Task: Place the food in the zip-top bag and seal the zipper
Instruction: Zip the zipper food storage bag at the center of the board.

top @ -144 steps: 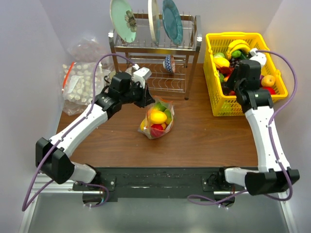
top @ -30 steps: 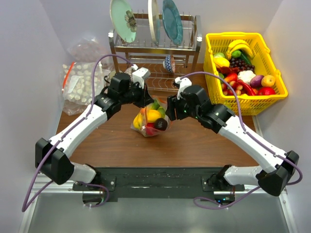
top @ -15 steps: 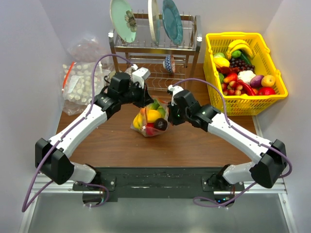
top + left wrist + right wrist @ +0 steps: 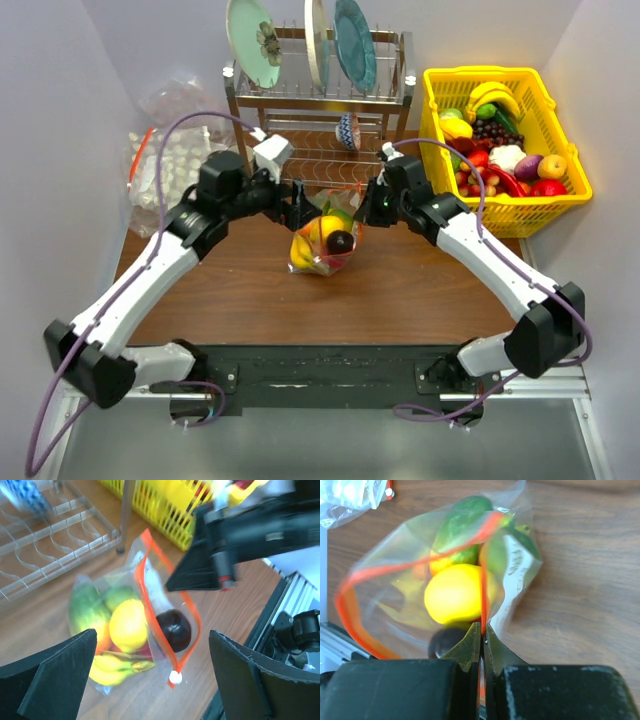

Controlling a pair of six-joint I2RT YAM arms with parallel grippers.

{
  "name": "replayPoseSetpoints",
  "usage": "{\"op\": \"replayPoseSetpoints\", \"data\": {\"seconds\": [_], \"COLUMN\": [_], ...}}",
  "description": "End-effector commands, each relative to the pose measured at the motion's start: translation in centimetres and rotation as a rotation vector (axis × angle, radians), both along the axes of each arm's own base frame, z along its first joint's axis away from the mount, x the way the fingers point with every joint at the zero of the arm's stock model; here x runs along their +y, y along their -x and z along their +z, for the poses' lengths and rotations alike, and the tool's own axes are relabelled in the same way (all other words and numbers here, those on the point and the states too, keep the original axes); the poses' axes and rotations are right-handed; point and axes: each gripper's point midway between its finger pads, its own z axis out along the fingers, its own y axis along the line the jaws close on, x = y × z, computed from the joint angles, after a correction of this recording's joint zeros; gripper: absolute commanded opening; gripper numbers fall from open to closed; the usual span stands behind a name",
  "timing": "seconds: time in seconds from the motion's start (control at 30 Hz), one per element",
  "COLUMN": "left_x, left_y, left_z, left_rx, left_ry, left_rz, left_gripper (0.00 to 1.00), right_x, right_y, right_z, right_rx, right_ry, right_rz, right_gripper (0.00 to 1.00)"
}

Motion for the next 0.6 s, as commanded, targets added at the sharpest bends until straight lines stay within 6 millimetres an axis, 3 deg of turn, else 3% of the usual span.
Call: {"op": "replayPoseSetpoints", "data": {"seconds": [0.0,0.03,0.07,0.1,0.13,0.17,0.2,0.23,0.27,0.3,0.33,0.43,0.5,0.53,0.57], "left_x": [1.3,1.4,1.5,1.2,1.2,1.2,1.2,1.4,1.4,1.5,1.4,1.2,1.3,1.4,1.4], "left_y": [2.5,3.5,4.3,5.3,6.1,6.7,7.1,7.4,7.5,7.5,7.7,7.6,7.5,7.6,7.6], "left_z": [1.0,2.2,-0.3,-0.6,1.2,0.9,-1.7,-0.7,-1.2,-2.9,-2.5,-5.8,-6.3,-7.8,-7.3], "left_rx": [-0.118,-0.189,-0.166,-0.181,-0.282,-0.311,-0.284,-0.343,-0.343,-0.328,-0.371,-0.38,-0.42,-0.407,-0.436], "left_ry": [0.041,0.073,0.068,0.095,0.16,0.18,0.173,0.212,0.221,0.214,0.238,0.195,0.193,0.184,0.203], "left_rz": [-0.036,-0.064,-0.088,-0.131,-0.15,-0.166,-0.165,-0.152,-0.143,-0.122,-0.124,-0.097,-0.077,-0.069,-0.059], "left_gripper": [0.99,0.99,1.0,1.0,1.0,0.99,0.99,0.98,0.98,0.97,0.97,0.93,0.85,0.82,0.81], "right_x": [2.4,2.5,2.6,2.7,2.7,2.7,2.7,2.8,2.8,2.8,2.8,2.8,2.8,2.8,2.9], "right_y": [-0.8,-0.9,-1.0,-0.9,-1.0,-1.0,-0.9,-0.9,-0.9,-0.8,-0.7,-0.6,-0.6,-0.5,-0.4], "right_z": [3.5,3.9,4.1,4.3,4.7,4.8,5.0,5.3,5.4,5.7,5.9,5.9,6.0,6.1,6.1], "right_rx": [-0.044,-0.047,-0.05,-0.051,-0.059,-0.06,-0.057,-0.061,-0.06,-0.066,-0.07,-0.069,-0.07,-0.072,-0.07], "right_ry": [-0.134,-0.141,-0.148,-0.151,-0.156,-0.158,-0.159,-0.165,-0.169,-0.175,-0.179,-0.181,-0.18,-0.182,-0.182], "right_rz": [0.028,0.027,0.026,0.026,0.027,0.026,0.028,0.028,0.029,0.03,0.033,0.035,0.038,0.044,0.048], "right_gripper": [0.0,0.0,0.0,0.0,0.0,0.0,0.0,0.0,0.0,0.0,0.0,0.0,0.0,0.0,0.0]}}
